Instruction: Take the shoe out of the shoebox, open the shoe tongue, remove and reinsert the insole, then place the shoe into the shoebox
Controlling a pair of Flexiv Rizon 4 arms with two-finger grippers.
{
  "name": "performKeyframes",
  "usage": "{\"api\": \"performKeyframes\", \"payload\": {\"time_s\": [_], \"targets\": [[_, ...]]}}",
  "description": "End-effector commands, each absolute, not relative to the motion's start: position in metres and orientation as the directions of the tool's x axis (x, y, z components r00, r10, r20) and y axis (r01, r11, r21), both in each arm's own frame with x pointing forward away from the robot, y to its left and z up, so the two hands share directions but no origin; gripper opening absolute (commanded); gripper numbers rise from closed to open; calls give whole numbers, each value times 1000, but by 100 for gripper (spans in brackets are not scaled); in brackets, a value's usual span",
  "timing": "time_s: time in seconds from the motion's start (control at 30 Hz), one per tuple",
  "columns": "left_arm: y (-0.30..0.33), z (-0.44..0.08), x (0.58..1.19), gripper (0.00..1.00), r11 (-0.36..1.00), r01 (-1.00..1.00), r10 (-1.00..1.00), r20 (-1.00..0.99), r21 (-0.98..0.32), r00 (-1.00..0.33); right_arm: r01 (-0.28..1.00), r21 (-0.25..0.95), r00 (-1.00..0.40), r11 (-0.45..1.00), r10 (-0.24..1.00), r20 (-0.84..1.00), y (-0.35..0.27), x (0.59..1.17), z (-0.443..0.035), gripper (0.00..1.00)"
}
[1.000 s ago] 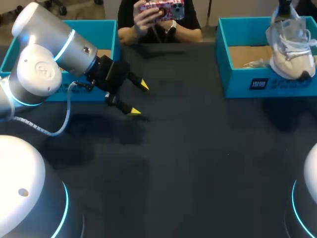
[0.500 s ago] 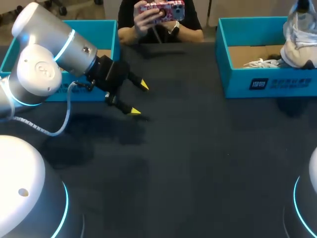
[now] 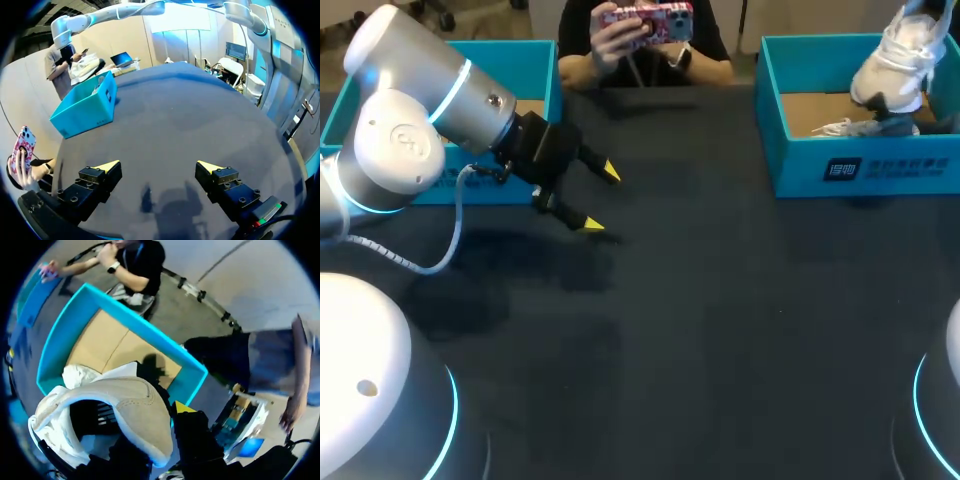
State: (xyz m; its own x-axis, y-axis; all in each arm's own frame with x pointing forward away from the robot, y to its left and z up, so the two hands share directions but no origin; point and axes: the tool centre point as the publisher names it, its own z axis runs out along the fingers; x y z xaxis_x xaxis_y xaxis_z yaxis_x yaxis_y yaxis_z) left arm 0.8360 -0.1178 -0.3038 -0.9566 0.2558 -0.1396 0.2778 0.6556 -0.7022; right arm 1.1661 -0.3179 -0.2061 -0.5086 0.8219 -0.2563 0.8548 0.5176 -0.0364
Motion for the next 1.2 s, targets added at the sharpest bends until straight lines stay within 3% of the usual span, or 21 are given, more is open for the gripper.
{"api": "performKeyframes", "payload": {"time_s": [0.03,0.47,0.7,1.0,1.2], "targets": [[-118,-304,836,100,658,278,256,-139,-700,-957,907,-68,-421,417,883,-207,-318,1176,-203,0],[-118,-304,836,100,658,278,256,-139,-700,-957,907,-68,-421,417,883,-207,-318,1176,-203,0],[-118,-304,836,100,658,278,256,-139,-700,-957,999,26,52,-47,963,-266,-342,1162,-209,0],[-118,-304,836,100,658,278,256,-139,-700,-957,910,100,414,-403,857,-308,-353,1157,-212,0],[-118,-304,836,100,658,278,256,-139,-700,-957,825,175,565,-538,774,-286,-345,1150,-219,0]]}}
